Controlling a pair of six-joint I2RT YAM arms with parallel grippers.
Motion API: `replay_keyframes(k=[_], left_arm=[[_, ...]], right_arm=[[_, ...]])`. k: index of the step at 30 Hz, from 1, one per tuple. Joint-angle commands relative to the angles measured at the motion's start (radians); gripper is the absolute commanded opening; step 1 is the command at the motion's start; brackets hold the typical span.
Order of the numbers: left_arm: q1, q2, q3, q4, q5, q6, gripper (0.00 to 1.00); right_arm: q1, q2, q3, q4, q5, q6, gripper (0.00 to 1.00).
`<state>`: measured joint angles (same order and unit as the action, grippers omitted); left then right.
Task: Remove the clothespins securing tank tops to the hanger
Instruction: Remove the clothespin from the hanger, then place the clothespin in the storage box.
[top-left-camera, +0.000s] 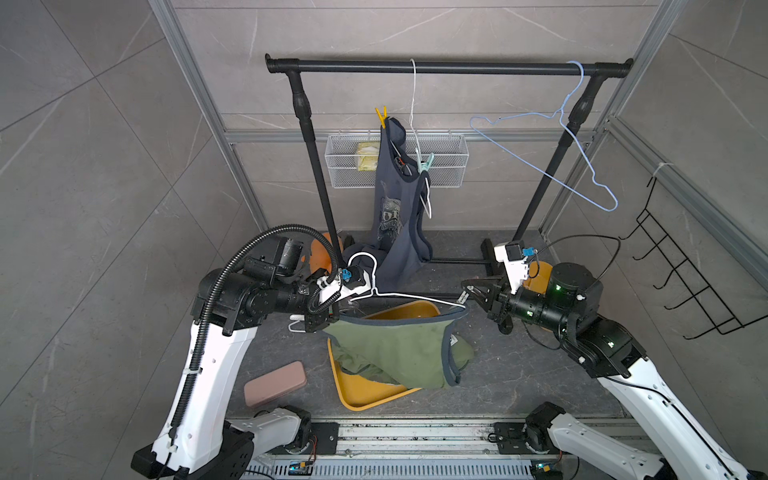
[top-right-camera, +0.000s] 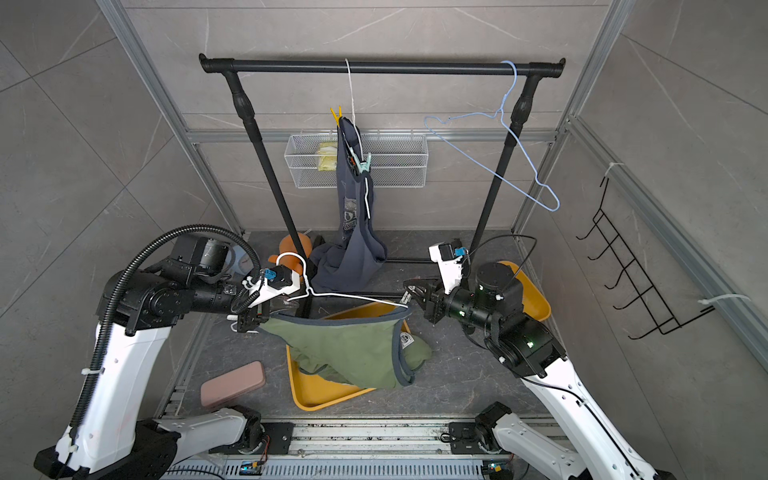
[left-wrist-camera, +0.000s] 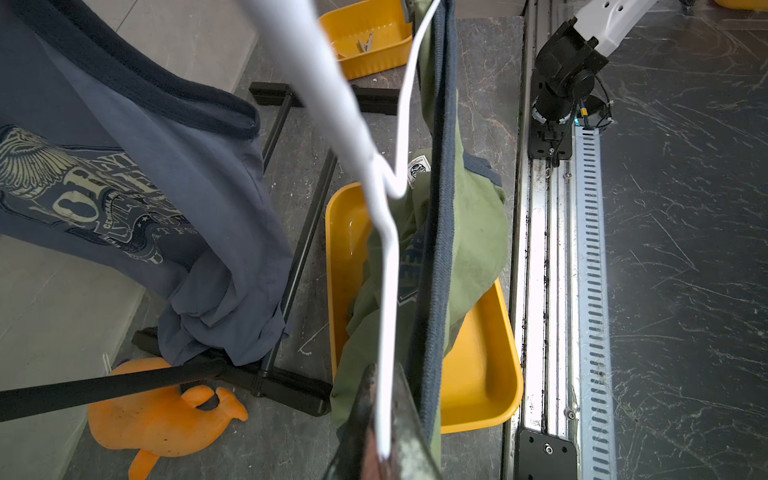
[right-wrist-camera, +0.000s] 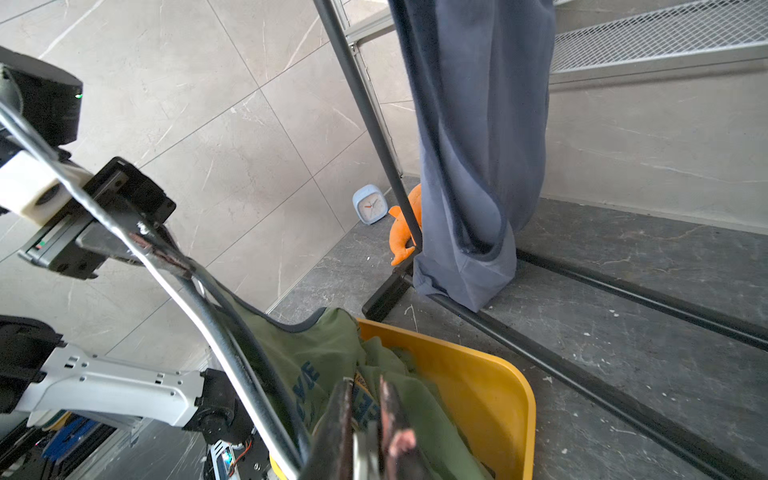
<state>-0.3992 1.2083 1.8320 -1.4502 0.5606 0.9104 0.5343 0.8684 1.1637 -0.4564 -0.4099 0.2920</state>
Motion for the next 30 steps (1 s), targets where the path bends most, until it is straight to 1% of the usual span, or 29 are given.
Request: replay_keyframes(k=[1,7,11,12,15,19,24,30], left_arm=[[-0.002,-0.012,0.011,0.005,0.018,0.024,0.00],[-0.002,-0.013,0.040,0.001,0.021,0.017,0.00],[-0.002,-0.010,0.066,-0.001,0.035,0.010,0.00],[-0.002,-0.009,0.071,-0.002,0.039,0.008,0.00],[-0.002,-0.003,0.076,0.008,0.039,0.000,0.00],[-0.002,0.002,0.075,0.016,0.045,-0.004,0.00],[-0.002,0.001,0.054,0.032,0.048,-0.010,0.00],[-0.003,-0.005,0.048,0.043,0.075,-0.022,0.00]], right_arm=[[-0.002,-0.053,0.072,-0.104,-0.036,-0.066,0.00],[-0.002,-0.118,0.101,-0.263,0.015,-0.135,0.00],[-0.001,-0.147,0.096,-0.294,0.013,-0.143,0.00],[-0.002,-0.154,0.089,-0.295,0.035,-0.137,0.00],[-0.002,-0.138,0.077,-0.327,0.181,-0.123,0.00],[-0.002,-0.082,0.044,-0.330,0.316,-0.093,0.00],[-0.002,-0.028,-0.064,-0.250,0.561,-0.014,0.00],[-0.005,0.118,-0.145,-0.147,0.812,0.027,0.00]])
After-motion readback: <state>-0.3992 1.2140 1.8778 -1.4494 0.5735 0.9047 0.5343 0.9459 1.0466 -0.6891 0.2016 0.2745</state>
